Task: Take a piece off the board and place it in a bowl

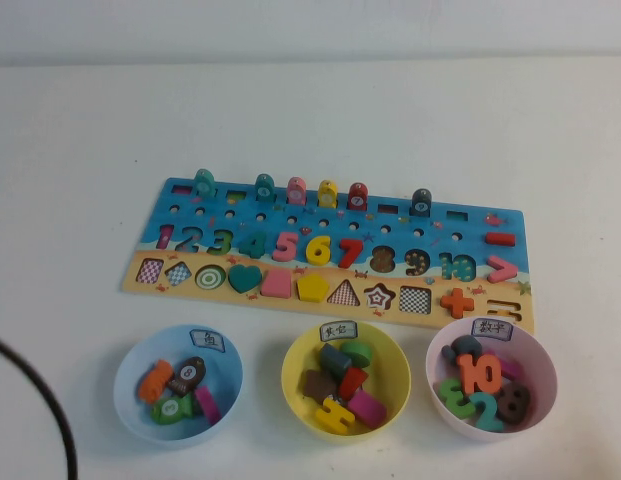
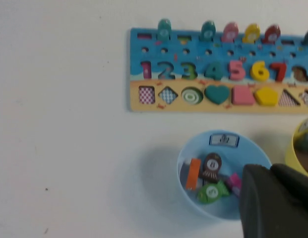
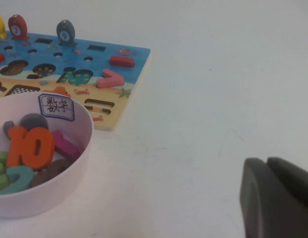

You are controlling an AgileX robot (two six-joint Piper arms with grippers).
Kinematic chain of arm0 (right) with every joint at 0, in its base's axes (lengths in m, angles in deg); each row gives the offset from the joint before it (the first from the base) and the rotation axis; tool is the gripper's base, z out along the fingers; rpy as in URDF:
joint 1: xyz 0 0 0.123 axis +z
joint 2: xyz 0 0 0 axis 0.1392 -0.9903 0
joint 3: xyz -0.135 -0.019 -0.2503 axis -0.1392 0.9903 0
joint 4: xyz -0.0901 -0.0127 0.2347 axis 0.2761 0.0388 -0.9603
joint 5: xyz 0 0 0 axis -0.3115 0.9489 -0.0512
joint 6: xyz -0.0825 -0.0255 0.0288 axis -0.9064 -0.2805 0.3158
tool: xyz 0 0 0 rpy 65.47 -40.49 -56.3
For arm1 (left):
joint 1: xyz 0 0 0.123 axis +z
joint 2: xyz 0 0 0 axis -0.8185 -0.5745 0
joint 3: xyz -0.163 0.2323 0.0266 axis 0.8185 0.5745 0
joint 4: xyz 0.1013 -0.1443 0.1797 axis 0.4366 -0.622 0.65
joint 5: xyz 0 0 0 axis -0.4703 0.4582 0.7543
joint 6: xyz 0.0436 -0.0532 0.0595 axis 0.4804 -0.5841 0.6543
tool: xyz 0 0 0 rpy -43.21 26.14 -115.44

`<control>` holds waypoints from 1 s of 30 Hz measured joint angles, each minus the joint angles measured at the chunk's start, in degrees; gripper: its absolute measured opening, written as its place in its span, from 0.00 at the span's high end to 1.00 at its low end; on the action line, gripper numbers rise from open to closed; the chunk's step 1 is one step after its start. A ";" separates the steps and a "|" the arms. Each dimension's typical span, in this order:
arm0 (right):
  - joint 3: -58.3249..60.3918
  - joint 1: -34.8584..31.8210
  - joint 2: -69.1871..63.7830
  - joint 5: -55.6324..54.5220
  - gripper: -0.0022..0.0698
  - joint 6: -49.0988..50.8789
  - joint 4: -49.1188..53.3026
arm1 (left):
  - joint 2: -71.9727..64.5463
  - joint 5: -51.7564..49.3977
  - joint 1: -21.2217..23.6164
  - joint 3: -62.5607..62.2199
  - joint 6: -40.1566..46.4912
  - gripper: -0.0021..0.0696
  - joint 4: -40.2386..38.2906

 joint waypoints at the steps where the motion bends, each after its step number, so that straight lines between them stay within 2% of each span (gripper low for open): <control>1: 0.00 0.00 0.00 0.00 0.99 0.00 -0.04 | -2.85 -3.28 0.00 -3.62 1.18 0.98 0.36; 4: 0.00 0.00 0.00 0.00 0.99 0.00 -0.04 | -13.08 -13.44 0.00 -15.15 4.21 0.98 1.11; 6: 0.00 0.00 0.00 0.00 0.99 0.00 -0.04 | -19.69 -15.31 0.00 -21.29 5.84 0.98 1.07; 9: 0.00 0.00 0.00 0.00 0.99 0.00 -0.04 | -27.05 -16.15 -1.02 -27.01 7.39 0.98 2.02; 21: 0.00 0.00 0.00 0.00 0.99 0.00 -0.04 | -52.49 -16.47 -14.61 -43.47 4.61 0.98 13.86; 30: 0.00 0.00 0.00 0.00 0.99 0.00 -0.04 | -68.52 -16.62 -16.02 -64.42 -0.43 0.98 14.98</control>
